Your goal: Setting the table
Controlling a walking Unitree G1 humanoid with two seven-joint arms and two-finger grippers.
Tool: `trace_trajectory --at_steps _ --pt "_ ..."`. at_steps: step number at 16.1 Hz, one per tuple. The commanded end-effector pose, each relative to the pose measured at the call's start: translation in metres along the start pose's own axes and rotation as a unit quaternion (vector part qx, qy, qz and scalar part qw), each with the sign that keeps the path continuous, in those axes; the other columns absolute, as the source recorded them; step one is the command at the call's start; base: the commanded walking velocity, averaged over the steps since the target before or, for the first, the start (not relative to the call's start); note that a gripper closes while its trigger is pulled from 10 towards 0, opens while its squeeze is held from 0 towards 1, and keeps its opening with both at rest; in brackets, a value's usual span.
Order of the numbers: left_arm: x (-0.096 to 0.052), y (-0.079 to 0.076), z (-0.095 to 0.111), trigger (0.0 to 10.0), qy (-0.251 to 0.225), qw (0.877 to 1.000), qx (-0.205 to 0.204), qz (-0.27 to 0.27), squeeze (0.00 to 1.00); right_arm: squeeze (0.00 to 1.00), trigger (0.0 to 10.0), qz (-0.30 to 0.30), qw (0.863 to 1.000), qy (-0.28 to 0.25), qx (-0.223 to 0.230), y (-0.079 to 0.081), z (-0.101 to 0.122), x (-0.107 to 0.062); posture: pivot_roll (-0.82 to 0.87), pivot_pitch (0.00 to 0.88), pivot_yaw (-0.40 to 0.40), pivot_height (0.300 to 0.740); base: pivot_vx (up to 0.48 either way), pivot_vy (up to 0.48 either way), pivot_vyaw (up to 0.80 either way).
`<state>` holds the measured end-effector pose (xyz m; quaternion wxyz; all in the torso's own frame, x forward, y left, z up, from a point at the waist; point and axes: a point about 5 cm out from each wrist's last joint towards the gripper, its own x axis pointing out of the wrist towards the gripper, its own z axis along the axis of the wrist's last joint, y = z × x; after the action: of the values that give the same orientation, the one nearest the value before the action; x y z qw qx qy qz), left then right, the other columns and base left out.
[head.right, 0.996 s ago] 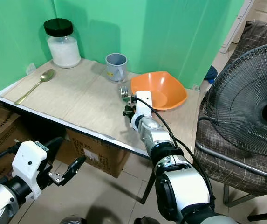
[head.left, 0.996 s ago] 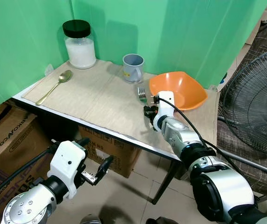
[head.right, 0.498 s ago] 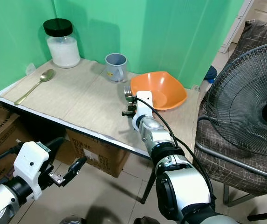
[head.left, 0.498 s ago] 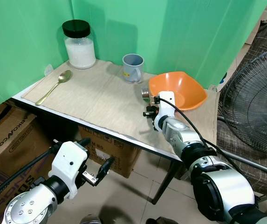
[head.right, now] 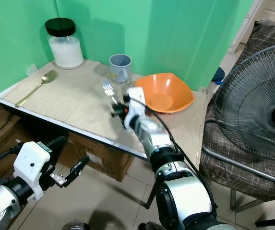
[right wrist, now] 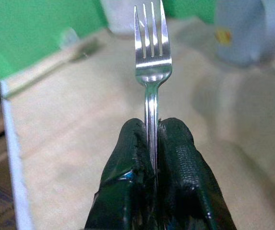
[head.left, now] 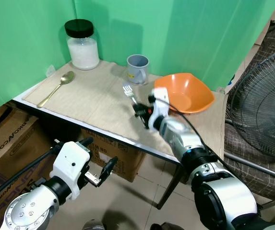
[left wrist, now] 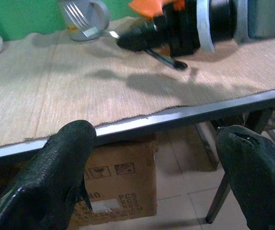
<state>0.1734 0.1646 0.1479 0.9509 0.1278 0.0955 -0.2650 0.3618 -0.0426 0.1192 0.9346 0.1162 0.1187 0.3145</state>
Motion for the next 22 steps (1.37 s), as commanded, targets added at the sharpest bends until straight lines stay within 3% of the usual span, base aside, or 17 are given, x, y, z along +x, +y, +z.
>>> trace_trajectory --at_steps 1,4,5,6,7,9,10,13,15,18,20,22 --pt "0.000 0.003 -0.002 10.0 0.004 1.000 0.004 0.005 0.00 0.00 0.0 0.027 0.999 -0.033 0.005 0.002 0.013 -0.003 0.20 0.038 -0.050 0.740 0.000 0.000 0.00" --pt "0.005 0.006 0.005 10.0 -0.018 1.000 0.008 0.018 0.00 0.00 0.0 0.074 0.989 -0.129 -0.002 0.007 0.058 -0.027 0.20 0.020 -0.049 0.740 0.000 0.000 0.00" --pt "0.006 0.008 0.008 10.0 -0.027 0.999 0.012 0.035 0.00 0.00 2.5 0.075 0.985 -0.152 -0.013 0.006 0.070 -0.039 0.20 0.015 -0.049 0.740 0.000 0.000 0.00" --pt "0.009 0.011 0.013 10.0 -0.040 0.997 0.014 0.058 0.00 0.00 10.0 0.071 0.984 -0.165 -0.020 0.004 0.078 -0.051 0.20 0.012 -0.050 0.740 0.000 0.000 0.00" --pt "0.018 0.014 0.022 10.0 -0.065 0.993 0.009 0.100 0.00 0.00 10.0 0.050 0.978 -0.196 -0.043 -0.002 0.090 -0.080 0.19 0.002 -0.048 0.740 0.000 0.000 0.00" --pt "0.025 0.014 0.025 10.0 -0.069 0.991 0.002 0.112 0.00 0.00 10.0 0.018 0.977 -0.201 -0.066 -0.007 0.092 -0.094 0.18 0.000 -0.042 0.740 0.000 0.000 0.00" --pt "0.031 0.014 0.027 10.0 -0.074 0.990 -0.003 0.121 0.00 0.00 10.0 -0.021 0.976 -0.200 -0.087 -0.010 0.091 -0.110 0.17 0.000 -0.038 0.740 0.000 0.000 -0.80" --pt "0.039 0.026 0.028 10.0 -0.084 0.981 -0.006 0.172 0.00 0.00 10.0 -0.076 0.967 -0.211 -0.123 0.006 0.093 -0.138 0.13 0.000 -0.019 0.740 0.000 0.000 -0.80" --pt "0.045 0.032 0.032 10.0 -0.081 0.977 -0.007 0.198 0.00 0.00 10.0 -0.143 0.957 -0.235 -0.088 0.004 0.085 -0.150 0.13 0.009 -0.007 0.740 0.000 0.000 -0.80" --pt "0.057 0.031 0.037 10.0 -0.095 0.981 -0.011 0.171 0.00 0.00 10.0 -0.212 0.958 -0.185 -0.052 -0.003 0.056 -0.159 0.07 0.000 0.077 0.740 0.000 0.000 -0.80" --pt "0.065 0.035 0.043 10.0 -0.107 0.980 -0.013 0.168 0.00 0.00 10.0 -0.254 0.949 -0.167 -0.076 -0.009 0.052 -0.164 0.07 0.000 0.067 0.740 0.000 0.000 -0.80" --pt "0.064 0.043 0.037 10.0 -0.102 0.972 -0.028 0.208 0.00 0.00 10.0 -0.297 0.940 -0.144 -0.086 -0.019 0.043 -0.168 0.07 0.000 0.062 0.740 0.000 0.000 -0.80"
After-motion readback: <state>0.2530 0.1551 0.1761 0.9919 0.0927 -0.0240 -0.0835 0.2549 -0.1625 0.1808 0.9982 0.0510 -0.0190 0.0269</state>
